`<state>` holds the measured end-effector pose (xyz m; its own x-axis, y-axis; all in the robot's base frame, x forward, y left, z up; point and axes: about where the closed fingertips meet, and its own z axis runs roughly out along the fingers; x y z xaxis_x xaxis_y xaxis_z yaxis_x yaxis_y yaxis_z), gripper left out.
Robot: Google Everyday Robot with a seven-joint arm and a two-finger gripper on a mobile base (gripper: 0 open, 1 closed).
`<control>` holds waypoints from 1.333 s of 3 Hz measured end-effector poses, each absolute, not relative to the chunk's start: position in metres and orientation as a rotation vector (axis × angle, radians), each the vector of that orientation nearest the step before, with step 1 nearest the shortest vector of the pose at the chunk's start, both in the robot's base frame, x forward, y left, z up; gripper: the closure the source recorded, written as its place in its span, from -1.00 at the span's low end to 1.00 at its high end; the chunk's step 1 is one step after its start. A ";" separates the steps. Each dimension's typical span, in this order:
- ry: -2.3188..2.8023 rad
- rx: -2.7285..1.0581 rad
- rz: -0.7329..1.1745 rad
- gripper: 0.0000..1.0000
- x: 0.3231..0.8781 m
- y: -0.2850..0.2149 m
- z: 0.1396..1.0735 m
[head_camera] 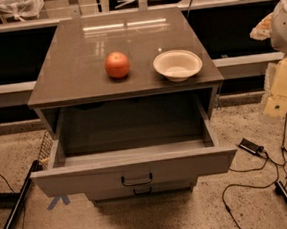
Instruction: Close top drawer
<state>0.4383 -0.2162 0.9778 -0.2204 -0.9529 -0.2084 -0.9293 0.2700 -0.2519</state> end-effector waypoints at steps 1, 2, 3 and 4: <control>2.227 -1.721 -0.104 -1.00 0.438 -0.216 0.978; 2.257 -1.722 -0.100 -1.00 0.441 -0.222 0.961; 2.284 -1.693 -0.232 -1.00 0.428 -0.242 0.940; 2.295 -1.692 -0.315 -1.00 0.416 -0.264 0.882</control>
Offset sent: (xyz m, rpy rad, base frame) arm 0.0053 -0.0139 -0.0444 -0.0236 0.0735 -0.0288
